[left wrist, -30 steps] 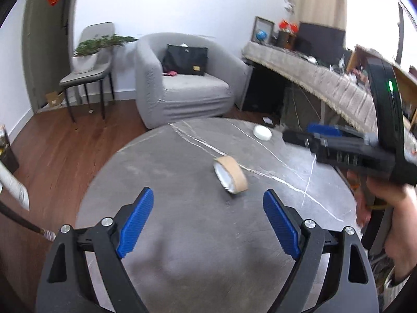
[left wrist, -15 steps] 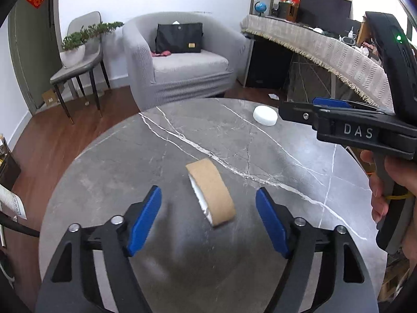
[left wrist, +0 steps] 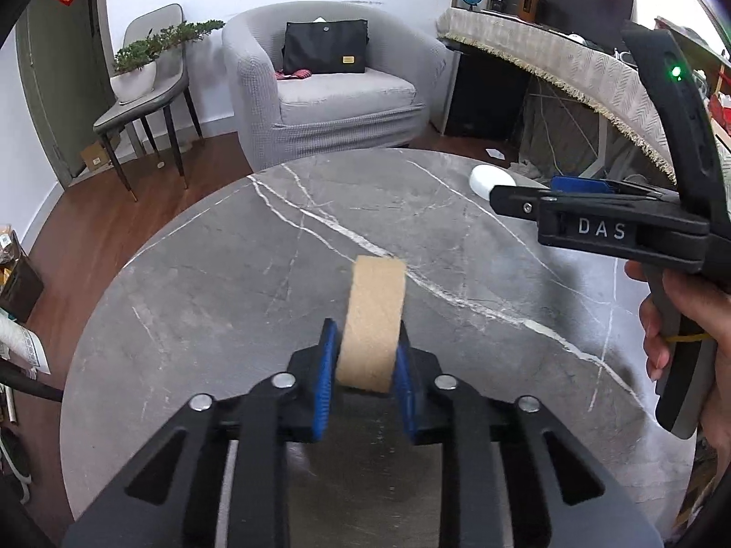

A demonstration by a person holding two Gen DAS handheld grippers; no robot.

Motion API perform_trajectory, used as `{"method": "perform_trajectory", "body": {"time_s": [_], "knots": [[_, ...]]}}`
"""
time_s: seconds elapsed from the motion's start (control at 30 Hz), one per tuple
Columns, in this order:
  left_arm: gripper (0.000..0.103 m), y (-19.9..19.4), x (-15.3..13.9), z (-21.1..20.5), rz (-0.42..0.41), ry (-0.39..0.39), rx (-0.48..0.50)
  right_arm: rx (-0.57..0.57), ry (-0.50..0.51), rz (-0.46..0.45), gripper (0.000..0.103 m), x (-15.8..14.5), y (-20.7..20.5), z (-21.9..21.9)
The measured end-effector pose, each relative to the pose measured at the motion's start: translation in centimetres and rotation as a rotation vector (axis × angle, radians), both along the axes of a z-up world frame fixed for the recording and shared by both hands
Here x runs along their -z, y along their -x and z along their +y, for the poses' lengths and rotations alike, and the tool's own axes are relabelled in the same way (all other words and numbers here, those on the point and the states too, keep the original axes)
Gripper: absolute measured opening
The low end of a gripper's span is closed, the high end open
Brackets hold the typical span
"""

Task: Collect trash
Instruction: 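Grasp the white round puck with the right tool while the left tool holds the tape roll, then open the left tool over the teal bin to drop the tape roll while the right tool drops the puck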

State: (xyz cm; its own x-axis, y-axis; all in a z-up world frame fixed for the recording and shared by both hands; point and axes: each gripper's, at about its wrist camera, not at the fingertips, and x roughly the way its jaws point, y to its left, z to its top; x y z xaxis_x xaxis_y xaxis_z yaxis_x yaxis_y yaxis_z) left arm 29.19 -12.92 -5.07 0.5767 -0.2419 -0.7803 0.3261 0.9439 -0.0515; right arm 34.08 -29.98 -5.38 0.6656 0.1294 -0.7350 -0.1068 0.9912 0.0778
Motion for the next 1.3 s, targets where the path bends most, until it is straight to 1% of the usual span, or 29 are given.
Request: {"method": "perform_trajectory", "body": {"time_s": [0.1, 0.23, 0.33, 0.43, 0.5, 0.63, 0.67, 0.7, 0.77, 1.03, 1.2, 1.3], "knots": [[0.025, 0.0, -0.1, 0.8, -0.001, 0.025, -0.002, 0.016, -0.006, 0.01, 0.08, 0.4, -0.6, -0.2], [0.025, 0.2, -0.7, 1.9, -0.012, 0.061, 0.003, 0.04, 0.002, 0.008, 0.085, 0.6, -1.5, -0.1], [0.025, 0.7, -1.3, 2.7, -0.029, 0.077, 0.009, 0.054, -0.002, 0.012, 0.085, 0.8, -2.2, -0.1], [0.025, 1.5, -1.7, 3.6, -0.047, 0.098, 0.02, 0.063, 0.037, 0.034, 0.084, 1.2, -3.0, 0.3], [0.025, 1.8, -2.0, 4.3, -0.054, 0.106, 0.017, 0.064, 0.068, 0.053, 0.075, 1.6, -3.5, 0.6], [0.025, 2.3, -2.3, 5.4, -0.055, 0.105, 0.008, 0.064, 0.061, 0.055, 0.063, 1.5, -3.9, 0.7], [0.025, 2.5, -2.3, 5.7, -0.058, 0.099, 0.01, 0.066, 0.06, 0.052, 0.058, 1.4, -4.0, 0.7], [0.025, 2.6, -2.4, 5.9, -0.061, 0.095, 0.012, 0.07, 0.057, 0.047, 0.055, 1.4, -4.0, 0.7], [0.025, 3.1, -2.6, 6.6, -0.071, 0.101, 0.01, 0.073, 0.055, 0.039, 0.041, 1.3, -3.9, 0.8], [0.025, 4.7, -4.2, 8.1, -0.157, 0.072, 0.005, 0.066, 0.071, 0.039, 0.039, 0.9, -3.4, 2.0], [0.025, 5.5, -4.7, 9.4, -0.181, 0.067, -0.018, 0.036, 0.069, 0.016, 0.04, -0.1, -1.4, 3.8], [0.025, 6.6, -4.9, 10.5, -0.189, 0.066, -0.035, 0.022, 0.049, 0.002, 0.04, -0.5, 0.0, 4.7]]}}
